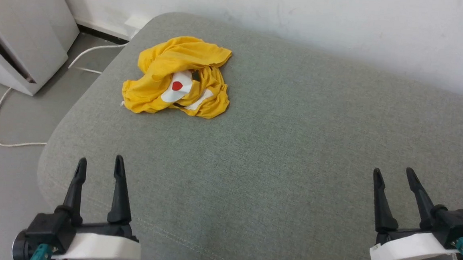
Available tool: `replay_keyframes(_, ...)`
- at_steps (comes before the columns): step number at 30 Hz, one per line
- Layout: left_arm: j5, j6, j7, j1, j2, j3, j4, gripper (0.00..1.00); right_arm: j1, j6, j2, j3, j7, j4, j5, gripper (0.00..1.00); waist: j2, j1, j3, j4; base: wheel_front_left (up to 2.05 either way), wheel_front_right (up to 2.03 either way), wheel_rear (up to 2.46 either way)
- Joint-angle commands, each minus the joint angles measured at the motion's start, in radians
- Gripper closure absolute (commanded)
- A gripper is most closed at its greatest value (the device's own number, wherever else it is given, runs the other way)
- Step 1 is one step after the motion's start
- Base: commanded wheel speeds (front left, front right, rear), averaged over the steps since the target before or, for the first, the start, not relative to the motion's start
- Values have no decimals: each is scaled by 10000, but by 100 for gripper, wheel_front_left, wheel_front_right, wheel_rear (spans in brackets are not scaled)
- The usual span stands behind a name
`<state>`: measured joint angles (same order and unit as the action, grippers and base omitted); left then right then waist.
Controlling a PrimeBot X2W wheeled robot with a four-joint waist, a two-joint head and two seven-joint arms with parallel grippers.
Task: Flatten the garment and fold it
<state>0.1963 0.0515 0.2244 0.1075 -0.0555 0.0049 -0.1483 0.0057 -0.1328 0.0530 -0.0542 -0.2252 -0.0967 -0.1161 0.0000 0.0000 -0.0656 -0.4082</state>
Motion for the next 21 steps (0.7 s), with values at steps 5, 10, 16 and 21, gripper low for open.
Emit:
replay_keyframes(5, 120, -534, -19, -1276, -450, 30, -223, 0, 22, 19, -26, -206, -182, -19, -85, 0, 0, 0, -290, -161, 0, 0, 0)
replay_keyframes(10, 527, -636, -988, -3013, -1010, 357, -42, 0, -143, 20, -27, -419, -287, 25, -182, 0, 0, 0, -685, -109, 0, 0, 0)
replay_keyframes(16, 884, -776, -2385, -5235, -1742, 539, 869, 0, -420, 21, -28, -591, -366, 61, -155, 0, 0, 0, -1153, 282, 0, 0, 0)
replay_keyframes(21, 1014, -1023, -3310, -6640, -2424, 590, 1974, 0, -550, 21, -28, -690, -366, 134, -142, 0, 0, 0, -1501, 816, 0, 0, 0)
